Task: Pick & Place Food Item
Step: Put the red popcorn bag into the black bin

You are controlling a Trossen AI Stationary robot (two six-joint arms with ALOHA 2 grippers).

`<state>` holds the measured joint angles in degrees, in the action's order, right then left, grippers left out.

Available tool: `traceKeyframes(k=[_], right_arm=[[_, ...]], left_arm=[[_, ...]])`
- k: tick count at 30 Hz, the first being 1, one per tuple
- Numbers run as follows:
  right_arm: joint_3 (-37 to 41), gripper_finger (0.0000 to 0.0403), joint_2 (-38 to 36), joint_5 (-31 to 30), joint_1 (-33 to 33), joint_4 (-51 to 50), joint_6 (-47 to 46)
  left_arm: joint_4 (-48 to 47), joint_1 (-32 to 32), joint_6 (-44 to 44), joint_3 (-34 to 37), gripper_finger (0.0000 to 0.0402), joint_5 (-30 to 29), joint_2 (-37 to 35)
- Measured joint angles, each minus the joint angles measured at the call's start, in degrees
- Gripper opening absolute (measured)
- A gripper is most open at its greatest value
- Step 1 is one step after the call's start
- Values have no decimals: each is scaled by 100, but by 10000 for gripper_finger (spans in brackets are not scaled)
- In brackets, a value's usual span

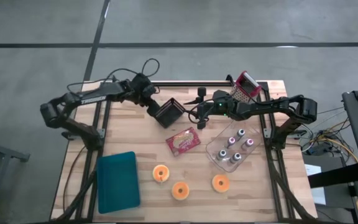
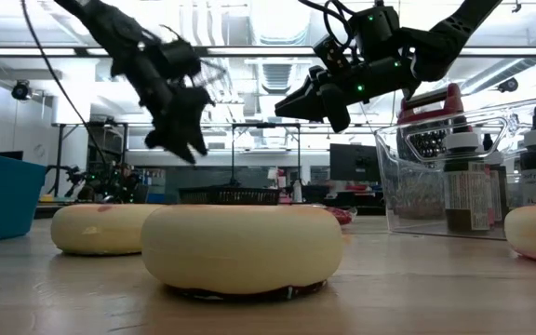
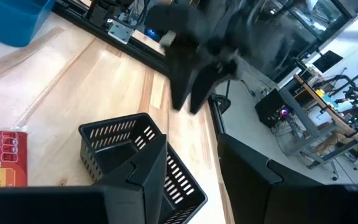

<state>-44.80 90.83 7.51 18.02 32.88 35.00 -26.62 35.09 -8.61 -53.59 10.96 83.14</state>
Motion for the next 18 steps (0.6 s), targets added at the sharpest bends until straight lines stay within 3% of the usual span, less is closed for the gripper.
traceKeyframes(k=[5, 13, 18], right_arm=[[0, 139, 0, 0, 0, 1, -5], [0, 139, 0, 0, 0, 0, 5], [0, 139, 0, 0, 0, 0, 5]], left_arm=[[46, -675, 954, 4, 234, -470, -569], [261, -3201, 2173, 88, 234, -3598, -555], [714, -4255, 2413, 325, 234, -4485, -182]])
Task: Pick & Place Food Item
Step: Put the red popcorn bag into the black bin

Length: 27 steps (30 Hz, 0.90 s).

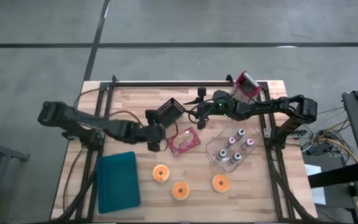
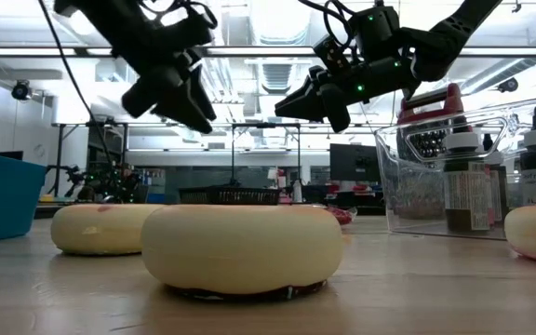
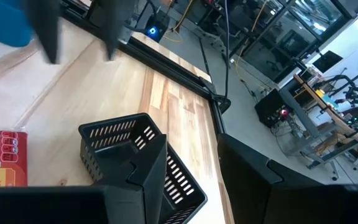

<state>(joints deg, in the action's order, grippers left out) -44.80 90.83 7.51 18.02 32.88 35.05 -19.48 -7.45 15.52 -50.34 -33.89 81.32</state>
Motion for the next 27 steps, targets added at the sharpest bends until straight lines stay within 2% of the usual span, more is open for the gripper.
traceKeyframes(k=[3, 14, 20, 27], right_arm=[[0, 139, 0, 0, 0, 0, -4], [0, 139, 0, 0, 0, 0, -1], [0, 139, 0, 0, 0, 1, -10], [0, 139, 0, 0, 0, 0, 0]], left_arm=[[273, -181, -13, 142, 234, 17, 152], [941, -220, 18, 194, 234, 308, 621], [1009, -222, -240, 194, 234, 992, 778], [1005, -274, 323, 194, 234, 1235, 782]])
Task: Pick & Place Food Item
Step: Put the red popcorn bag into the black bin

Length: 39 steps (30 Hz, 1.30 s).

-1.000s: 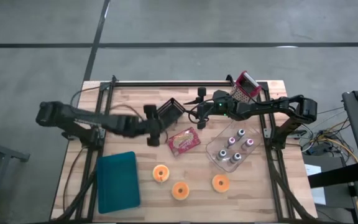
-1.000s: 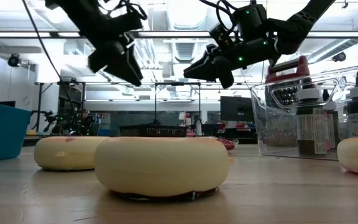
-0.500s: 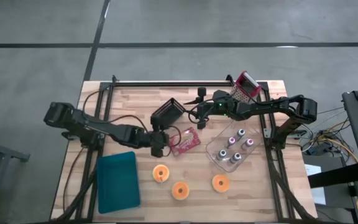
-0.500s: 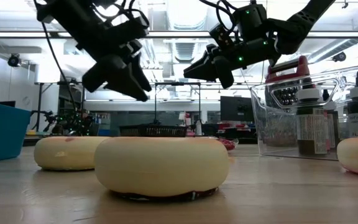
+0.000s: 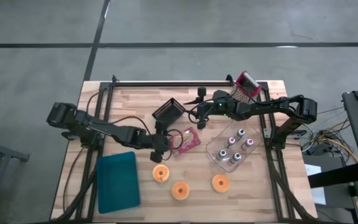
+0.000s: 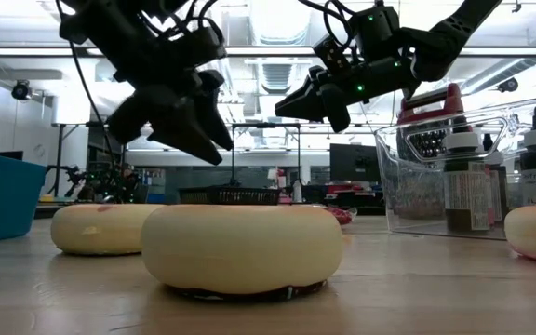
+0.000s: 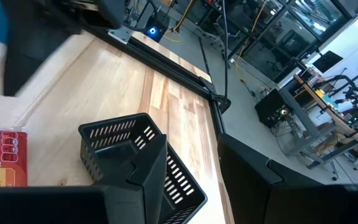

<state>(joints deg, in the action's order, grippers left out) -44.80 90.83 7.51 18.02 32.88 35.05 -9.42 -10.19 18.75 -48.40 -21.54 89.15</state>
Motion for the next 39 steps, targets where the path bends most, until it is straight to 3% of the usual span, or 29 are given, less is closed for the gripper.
traceKeyframes(k=[5, 13, 39], right_arm=[[0, 139, 0, 0, 0, 0, 0], [0, 139, 0, 0, 0, 0, -9], [0, 139, 0, 0, 0, 1, -6]], left_arm=[[3, -278, 64, 0, 234, 218, 209], [180, -672, 261, 0, 234, -382, 872], [621, -382, 569, -12, 234, -502, 1493]])
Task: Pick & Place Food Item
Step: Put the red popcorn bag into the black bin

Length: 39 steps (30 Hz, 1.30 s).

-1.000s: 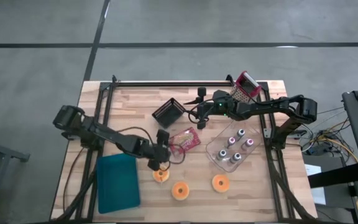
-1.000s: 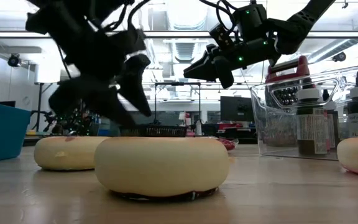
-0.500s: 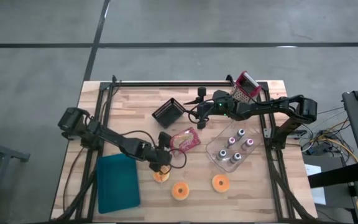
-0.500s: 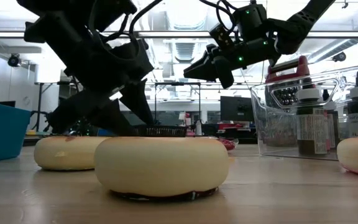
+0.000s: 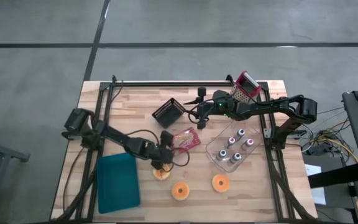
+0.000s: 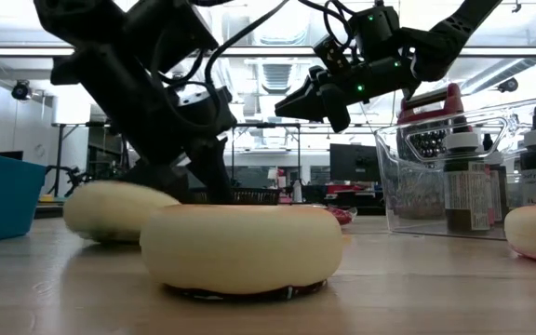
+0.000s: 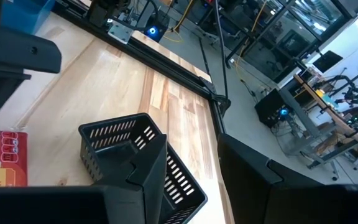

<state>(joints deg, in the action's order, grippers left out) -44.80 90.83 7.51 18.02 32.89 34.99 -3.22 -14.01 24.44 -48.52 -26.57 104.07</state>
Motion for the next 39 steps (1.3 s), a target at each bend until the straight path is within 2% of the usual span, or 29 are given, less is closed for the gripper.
traceKeyframes(k=[13, 19, 30, 39], right_arm=[[0, 139, 0, 0, 0, 0, 6], [0, 139, 0, 0, 0, -1, -1], [0, 139, 0, 0, 0, 0, -3], [0, 139, 0, 0, 0, 0, -5]], left_arm=[[47, 187, 282, 6, 225, 80, -7], [51, 189, 283, 12, 170, 214, 2], [209, 200, 6, 17, 11, 345, 13], [213, 200, 2, 17, 2, 298, 7]])
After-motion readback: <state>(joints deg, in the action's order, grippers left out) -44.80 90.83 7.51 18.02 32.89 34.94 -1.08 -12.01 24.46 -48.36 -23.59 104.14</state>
